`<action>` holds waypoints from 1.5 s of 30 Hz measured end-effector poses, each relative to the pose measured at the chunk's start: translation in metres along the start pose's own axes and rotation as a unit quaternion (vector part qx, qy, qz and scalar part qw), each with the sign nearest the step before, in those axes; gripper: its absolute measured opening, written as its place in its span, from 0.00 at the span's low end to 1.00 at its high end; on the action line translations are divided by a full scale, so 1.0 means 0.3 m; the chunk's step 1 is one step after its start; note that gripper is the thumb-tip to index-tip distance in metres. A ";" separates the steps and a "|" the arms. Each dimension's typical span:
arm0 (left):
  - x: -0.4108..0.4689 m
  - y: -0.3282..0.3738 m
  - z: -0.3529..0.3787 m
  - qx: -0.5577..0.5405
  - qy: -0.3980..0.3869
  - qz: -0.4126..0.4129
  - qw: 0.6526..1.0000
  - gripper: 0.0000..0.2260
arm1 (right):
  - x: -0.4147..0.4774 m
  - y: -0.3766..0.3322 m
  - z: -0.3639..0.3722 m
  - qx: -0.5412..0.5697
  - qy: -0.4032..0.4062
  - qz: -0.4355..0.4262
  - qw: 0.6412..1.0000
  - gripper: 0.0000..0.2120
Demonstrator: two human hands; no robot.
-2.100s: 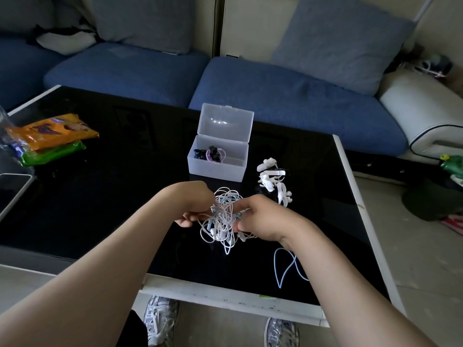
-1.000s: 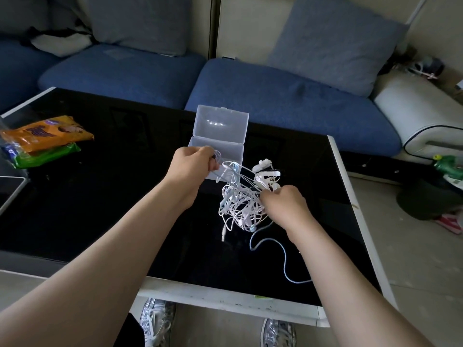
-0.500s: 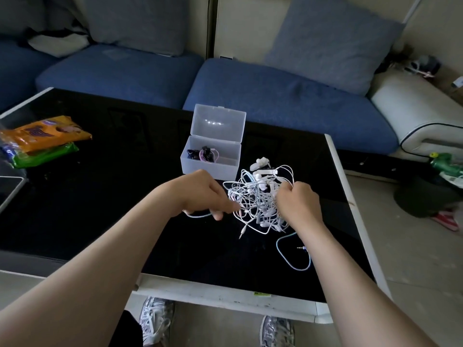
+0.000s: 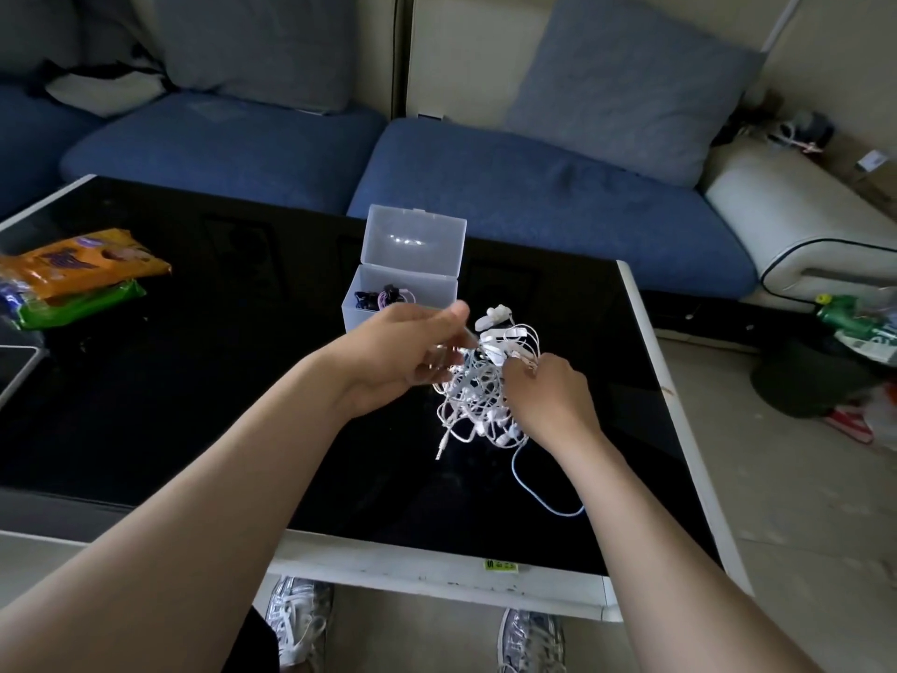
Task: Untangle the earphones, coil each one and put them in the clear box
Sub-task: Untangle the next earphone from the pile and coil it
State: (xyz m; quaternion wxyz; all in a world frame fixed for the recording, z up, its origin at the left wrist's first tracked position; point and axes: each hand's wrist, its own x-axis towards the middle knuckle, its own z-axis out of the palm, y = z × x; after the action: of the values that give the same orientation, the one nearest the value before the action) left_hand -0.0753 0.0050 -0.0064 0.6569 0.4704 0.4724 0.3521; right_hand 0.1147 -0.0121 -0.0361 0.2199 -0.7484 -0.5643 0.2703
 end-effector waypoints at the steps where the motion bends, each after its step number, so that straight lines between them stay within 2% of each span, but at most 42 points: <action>1: -0.002 0.014 0.013 -0.054 0.004 0.007 0.999 0.16 | 0.001 0.000 0.002 -0.004 -0.007 0.003 1.000 0.17; 3: -0.004 0.036 0.029 -0.171 0.025 0.009 0.985 0.16 | 0.005 0.005 -0.002 -0.021 -0.024 0.013 0.999 0.16; 5: 0.002 0.046 0.027 -0.208 0.059 -0.007 0.976 0.14 | 0.012 0.020 -0.013 -0.023 -0.037 0.026 0.999 0.15; 6: 0.004 0.044 0.021 -0.169 0.085 -0.017 0.982 0.14 | 0.017 0.029 -0.021 -0.023 -0.036 0.034 0.998 0.14; 8: 0.003 0.023 0.006 0.007 0.141 -0.029 0.990 0.14 | 0.025 0.049 -0.032 -0.029 -0.022 0.048 0.998 0.15; 10: -0.008 -0.006 -0.013 0.206 0.147 -0.025 0.967 0.19 | 0.027 0.062 -0.033 -0.030 -0.007 0.054 0.998 0.17; 11: -0.010 -0.023 -0.021 0.279 0.121 -0.017 0.952 0.22 | 0.026 0.066 -0.030 -0.029 -0.004 0.053 0.998 0.17; 13: -0.021 -0.039 -0.019 0.379 0.058 -0.012 0.924 0.18 | 0.020 0.063 -0.027 -0.029 -0.004 0.047 0.998 0.17; 16: -0.031 -0.040 -0.008 0.450 -0.026 -0.019 0.892 0.12 | 0.009 0.049 -0.029 -0.035 -0.006 0.038 0.999 0.15; 17: -0.031 -0.037 -0.006 0.441 -0.046 -0.017 0.896 0.12 | 0.008 0.048 -0.028 -0.037 -0.007 0.037 0.999 0.15; 20: -0.035 -0.015 0.002 0.334 -0.057 -0.021 0.940 0.14 | 0.011 0.052 -0.024 -0.048 -0.011 0.028 0.998 0.14; 24: -0.023 0.019 0.027 0.103 0.033 0.020 0.994 0.11 | 0.025 0.065 -0.013 -0.069 -0.035 0.028 0.997 0.14; 28: -0.020 0.050 0.037 -0.114 0.051 0.021 0.992 0.10 | 0.027 0.079 -0.004 -0.093 -0.074 0.036 0.992 0.19; 32: -0.002 0.032 0.043 -0.189 0.080 0.006 0.979 0.11 | 0.025 0.084 0.001 -0.108 -0.090 0.033 0.990 0.19; 33: 0.000 0.025 0.044 -0.145 0.084 -0.003 0.986 0.11 | 0.027 0.086 0.002 -0.103 -0.090 0.034 0.990 0.18; 35: -0.002 0.006 0.037 0.046 0.100 -0.001 0.994 0.12 | 0.029 0.089 0.005 -0.099 -0.085 0.033 0.991 0.17; 37: -0.004 -0.022 0.020 0.244 0.107 0.047 0.963 0.17 | 0.030 0.089 0.009 -0.099 -0.080 0.035 0.991 0.17; 39: -0.008 -0.046 0.002 0.393 0.101 0.094 0.909 0.17 | 0.034 0.090 0.013 -0.093 -0.069 0.039 0.992 0.17; 42: -0.008 -0.068 -0.021 0.517 0.045 0.050 0.854 0.13 | 0.032 0.083 0.013 -0.090 -0.054 0.038 0.994 0.15; 44: -0.014 -0.073 -0.025 0.554 0.010 0.025 0.832 0.09 | 0.027 0.077 0.010 -0.095 -0.048 0.033 0.994 0.14; 45: -0.020 -0.068 -0.024 0.554 -0.014 0.017 0.832 0.08 | 0.024 0.074 0.009 -0.098 -0.046 0.029 0.994 0.14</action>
State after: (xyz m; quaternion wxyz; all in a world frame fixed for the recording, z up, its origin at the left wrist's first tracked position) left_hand -0.0837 -0.0046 -0.0248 0.2867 0.7683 0.5711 0.0364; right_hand 0.1307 -0.0109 -0.0533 0.1111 -0.7693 -0.5756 0.2541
